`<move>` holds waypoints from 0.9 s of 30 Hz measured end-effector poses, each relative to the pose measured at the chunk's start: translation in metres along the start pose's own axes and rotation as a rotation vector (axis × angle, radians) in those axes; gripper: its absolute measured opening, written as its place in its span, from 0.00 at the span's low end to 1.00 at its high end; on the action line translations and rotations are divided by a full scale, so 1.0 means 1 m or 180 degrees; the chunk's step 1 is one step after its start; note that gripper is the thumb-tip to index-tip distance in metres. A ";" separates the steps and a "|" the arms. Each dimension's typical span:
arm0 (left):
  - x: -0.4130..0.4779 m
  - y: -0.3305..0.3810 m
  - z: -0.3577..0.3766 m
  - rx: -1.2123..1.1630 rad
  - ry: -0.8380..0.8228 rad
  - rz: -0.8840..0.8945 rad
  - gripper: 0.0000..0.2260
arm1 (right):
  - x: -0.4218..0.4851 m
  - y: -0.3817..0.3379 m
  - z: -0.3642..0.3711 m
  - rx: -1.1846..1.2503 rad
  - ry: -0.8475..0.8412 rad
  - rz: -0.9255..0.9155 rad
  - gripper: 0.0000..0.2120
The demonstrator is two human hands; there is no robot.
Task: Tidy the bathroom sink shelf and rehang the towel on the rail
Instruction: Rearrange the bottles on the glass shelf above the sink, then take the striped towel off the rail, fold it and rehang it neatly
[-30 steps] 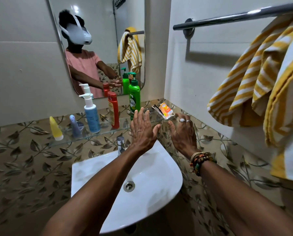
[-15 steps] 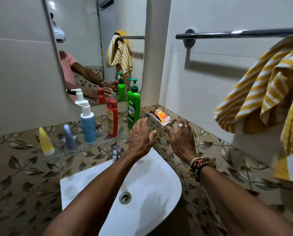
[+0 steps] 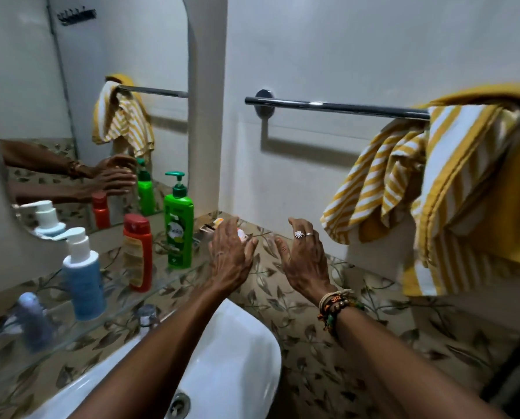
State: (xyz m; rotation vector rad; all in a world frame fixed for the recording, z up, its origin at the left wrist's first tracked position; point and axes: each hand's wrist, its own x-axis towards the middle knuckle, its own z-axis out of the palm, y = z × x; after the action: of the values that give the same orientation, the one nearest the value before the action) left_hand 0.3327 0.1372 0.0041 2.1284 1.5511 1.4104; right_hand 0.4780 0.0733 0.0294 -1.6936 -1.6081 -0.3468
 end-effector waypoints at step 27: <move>-0.001 0.086 -0.007 -0.0135 -0.0109 0.0851 0.28 | -0.019 0.034 -0.086 -0.0780 0.0529 -0.0160 0.26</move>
State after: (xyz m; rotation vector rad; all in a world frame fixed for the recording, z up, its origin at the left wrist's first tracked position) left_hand 0.3844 0.0943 0.0587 2.3911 1.2488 1.4589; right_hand 0.5321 0.0042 0.0638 -1.7544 -1.5363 -0.7160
